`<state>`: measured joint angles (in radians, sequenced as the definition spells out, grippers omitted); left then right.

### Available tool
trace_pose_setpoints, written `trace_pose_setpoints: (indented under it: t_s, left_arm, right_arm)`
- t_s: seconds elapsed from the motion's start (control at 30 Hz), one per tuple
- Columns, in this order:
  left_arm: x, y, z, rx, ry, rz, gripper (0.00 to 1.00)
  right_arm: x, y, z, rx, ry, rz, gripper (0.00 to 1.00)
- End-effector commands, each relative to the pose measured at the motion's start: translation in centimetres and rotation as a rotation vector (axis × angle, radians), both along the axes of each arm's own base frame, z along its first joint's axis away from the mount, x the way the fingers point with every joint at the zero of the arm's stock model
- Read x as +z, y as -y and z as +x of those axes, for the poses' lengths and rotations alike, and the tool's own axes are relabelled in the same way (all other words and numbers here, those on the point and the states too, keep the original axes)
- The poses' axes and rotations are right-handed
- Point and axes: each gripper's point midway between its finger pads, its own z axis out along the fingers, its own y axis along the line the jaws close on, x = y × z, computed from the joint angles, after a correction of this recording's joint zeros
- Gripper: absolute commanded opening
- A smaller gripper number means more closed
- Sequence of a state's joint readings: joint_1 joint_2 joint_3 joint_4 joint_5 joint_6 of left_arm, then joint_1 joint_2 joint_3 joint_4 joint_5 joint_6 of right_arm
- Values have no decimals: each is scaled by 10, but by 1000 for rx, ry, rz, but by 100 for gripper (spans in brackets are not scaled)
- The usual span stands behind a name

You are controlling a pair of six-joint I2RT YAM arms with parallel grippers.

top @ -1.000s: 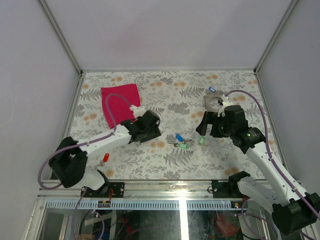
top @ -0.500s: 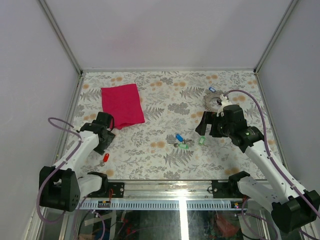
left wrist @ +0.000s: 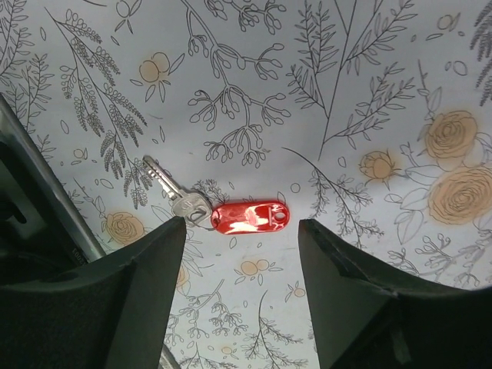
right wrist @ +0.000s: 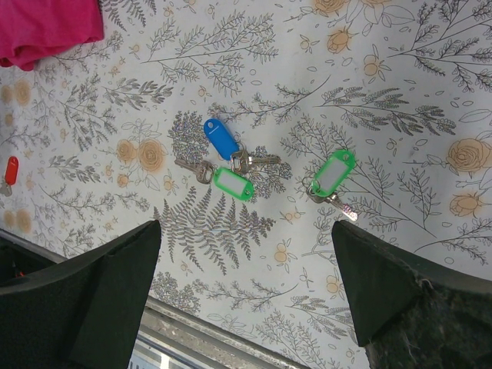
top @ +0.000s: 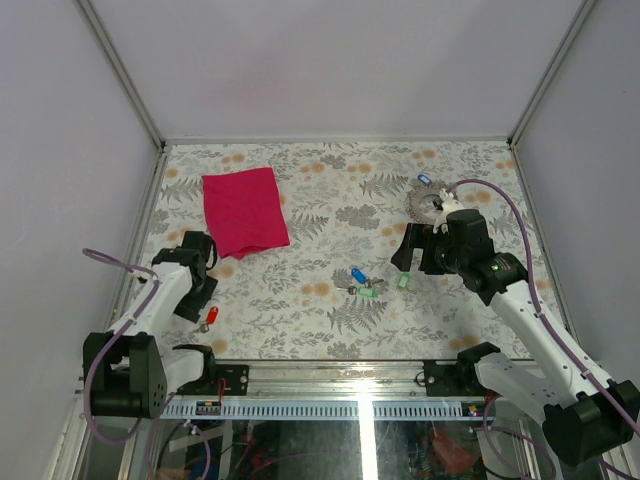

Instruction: Put the keys on the keyring

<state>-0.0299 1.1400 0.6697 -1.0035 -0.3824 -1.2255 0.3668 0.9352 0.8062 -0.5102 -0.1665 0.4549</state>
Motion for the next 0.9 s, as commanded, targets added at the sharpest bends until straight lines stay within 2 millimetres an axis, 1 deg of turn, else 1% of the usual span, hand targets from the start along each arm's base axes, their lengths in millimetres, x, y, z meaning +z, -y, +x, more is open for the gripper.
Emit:
trace_pose_setpoints:
  t_s: [0.0,0.17,0.27,0.3,0.33,0.4,0.43,0.57,0.6,0.7,0.87]
  left_arm:
    - [-8,0,-4,16,-39,-15,61]
    - [-29,15,-8,4,-62,-98,57]
    - [-34,17,-9,-1,-83,-105,56]
    - [-35,17,-9,-2,-83,-106,54]
    - [-35,17,-9,-4,-79,-109,47]
    - [-36,20,-7,-9,-67,-124,31]
    - [-37,21,-7,-12,-64,-129,26]
    - [-42,25,-7,-31,-63,-153,16]
    - [-43,28,-6,-40,-60,-166,10]
    - [-47,36,-1,-73,-39,-204,4]
    - [-46,56,14,-160,12,-229,2]
  right_arm:
    - [12,-5,8,19,57,11,100]
    - [12,-6,9,21,58,14,100]
    - [13,-6,10,19,62,14,100]
    - [12,-6,10,20,60,13,100]
    - [12,-5,10,19,61,12,100]
    - [12,-6,10,21,59,12,99]
    - [12,-6,10,22,57,12,100]
    - [10,-7,11,24,53,11,100]
    - [11,-7,11,25,55,13,100]
    - [10,-7,11,25,52,13,100]
    - [10,-8,11,26,49,16,100]
